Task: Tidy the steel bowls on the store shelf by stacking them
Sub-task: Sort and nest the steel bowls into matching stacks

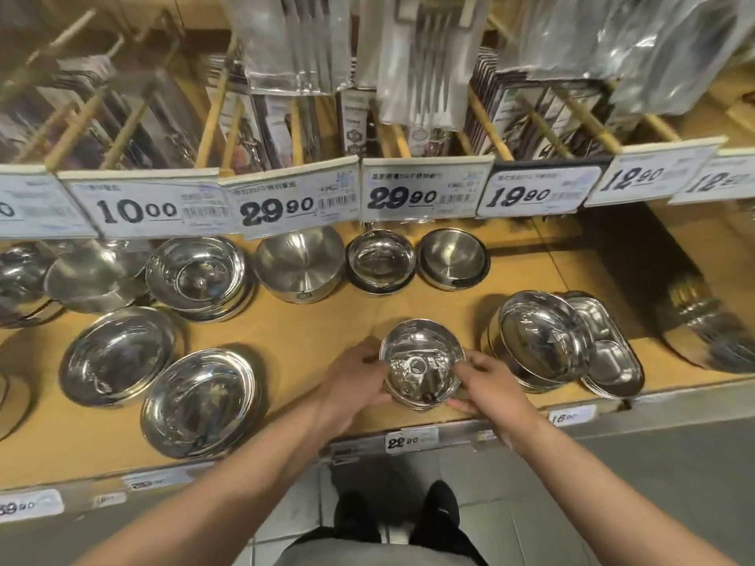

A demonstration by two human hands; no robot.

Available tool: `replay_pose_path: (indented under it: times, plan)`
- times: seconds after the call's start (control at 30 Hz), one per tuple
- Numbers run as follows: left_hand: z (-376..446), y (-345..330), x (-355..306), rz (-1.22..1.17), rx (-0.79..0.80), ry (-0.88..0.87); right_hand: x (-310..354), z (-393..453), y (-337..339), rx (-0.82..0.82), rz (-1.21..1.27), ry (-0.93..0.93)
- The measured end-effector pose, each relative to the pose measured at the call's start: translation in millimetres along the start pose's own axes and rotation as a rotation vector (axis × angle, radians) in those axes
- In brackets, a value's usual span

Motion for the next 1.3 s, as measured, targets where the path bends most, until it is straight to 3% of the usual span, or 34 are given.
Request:
replay_pose_path:
  times: [0.2,0.37,0.53,0.73,0.93,1.03,1.17,1.3]
  plan:
    - [4.6,2.5,0.1,-0.025,0.003,0.053,13.7,-3.8,-1.6,0.014,-0.106,-0.004]
    - [-0.9,30.2,-12.7,-0.028,-0.136,-0.022,82.8,-2.6,26.9,-0.142,-0.482,0.262]
    - [-1.4,67.8,-42.8,-0.081,-0.288,-0.117,137.2,32.0,41.4,-0.177,-0.362,0.329]
    - [-4.7,85.5,-60.6,-0.183,-0.355,-0.121,158.8,97.6,57.2,-0.161,-0.487,0.292]
    - [-4.2,85.6,-50.6,-0.265,-0.463,-0.105,152.7,157.3,52.6,-0.016,-1.02,0.321]
    - [-3.7,79.6,-45.7,-0.308,-0.514,-0.089,138.7,173.0,47.5,0.109,-1.024,0.24]
    - [-1.9,69.6,-38.1,-0.361,-0.565,-0.049,152.2,179.2,44.1,0.083,-0.98,0.347]
    - [-2.4,62.5,-30.3,-0.376,-0.584,-0.009,145.4,184.1,55.4,0.079,-0.945,0.268]
Point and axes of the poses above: each hand's wrist, its own z-axis towards the middle knuckle, its own y-axis out of the back of the hand, x = y × z, the point moved 10 cm from there along z, towards the middle knuckle, and after that the axes turned 9 degrees about y, right-handed, at the moved point
